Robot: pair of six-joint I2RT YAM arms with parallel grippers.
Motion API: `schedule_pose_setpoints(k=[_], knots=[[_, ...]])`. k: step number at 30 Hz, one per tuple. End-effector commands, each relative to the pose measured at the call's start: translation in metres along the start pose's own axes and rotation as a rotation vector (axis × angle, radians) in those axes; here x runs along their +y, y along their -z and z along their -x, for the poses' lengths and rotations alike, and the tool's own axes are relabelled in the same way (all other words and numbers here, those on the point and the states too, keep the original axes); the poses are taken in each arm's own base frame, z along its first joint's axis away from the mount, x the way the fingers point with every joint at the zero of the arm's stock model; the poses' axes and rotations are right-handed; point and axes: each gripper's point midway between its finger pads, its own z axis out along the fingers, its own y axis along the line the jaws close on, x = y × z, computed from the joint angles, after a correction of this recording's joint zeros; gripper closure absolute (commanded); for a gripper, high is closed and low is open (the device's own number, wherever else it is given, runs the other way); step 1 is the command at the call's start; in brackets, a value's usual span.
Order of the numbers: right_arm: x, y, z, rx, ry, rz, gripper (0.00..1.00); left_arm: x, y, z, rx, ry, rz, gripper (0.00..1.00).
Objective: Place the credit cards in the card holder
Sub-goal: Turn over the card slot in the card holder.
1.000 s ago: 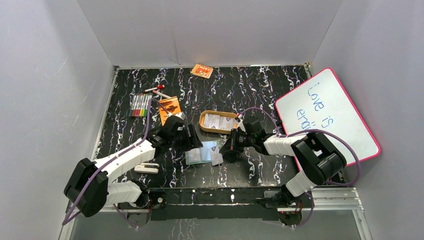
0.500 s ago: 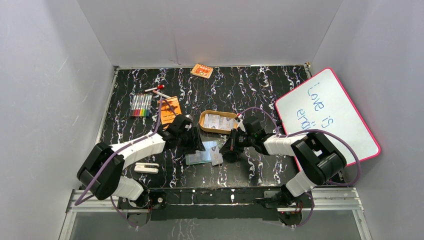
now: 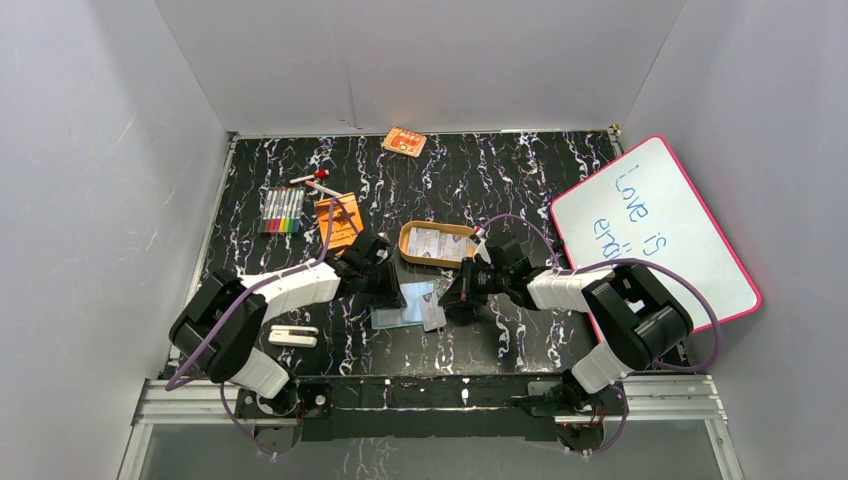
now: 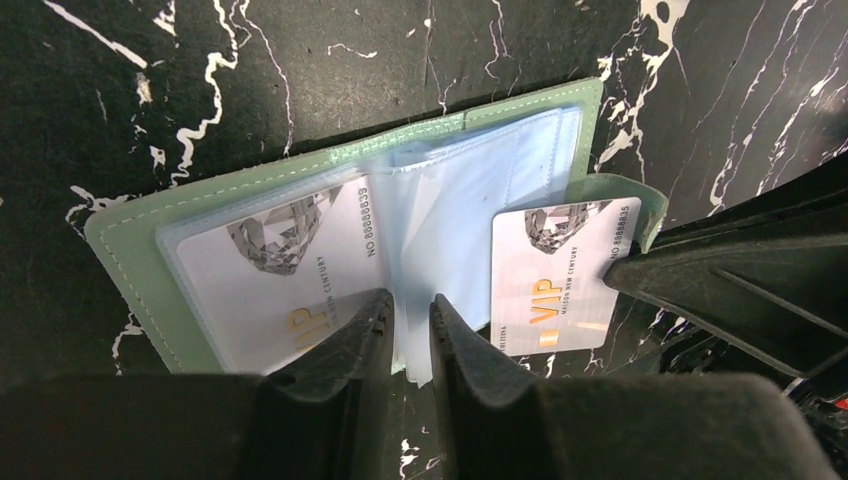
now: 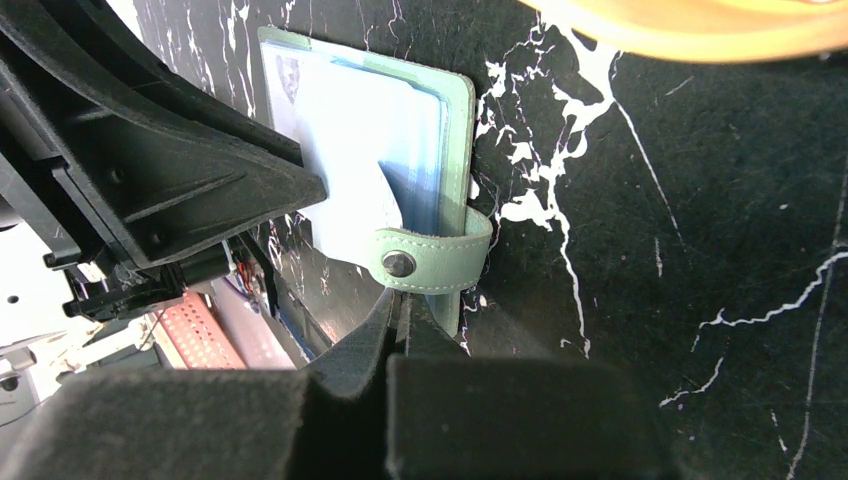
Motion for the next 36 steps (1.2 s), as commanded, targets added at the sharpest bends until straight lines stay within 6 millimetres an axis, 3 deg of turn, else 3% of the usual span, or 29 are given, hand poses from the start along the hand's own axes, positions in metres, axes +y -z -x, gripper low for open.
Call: schedule_pose_setpoints(k=[1,3,6,15,36], knots=[[0.019,0.001,0.012,-0.025,0.042,0.046,1.00,-0.002,-0.001,0.000,0.002,-0.012,-0.004,0.85],[0.021,0.002,0.012,-0.026,0.044,0.048,1.00,0.001,-0.002,0.000,0.002,-0.011,0.006,0.94],[0.026,0.007,0.015,-0.042,0.060,0.052,1.00,0.003,-0.001,0.000,-0.009,-0.010,0.017,1.00],[0.029,0.023,0.026,-0.096,0.085,0.049,1.00,0.010,0.001,-0.002,-0.016,-0.002,0.038,1.00],[0.033,0.007,0.025,-0.024,0.069,0.106,1.00,0.005,0.003,0.000,-0.020,0.007,0.021,1.00]])
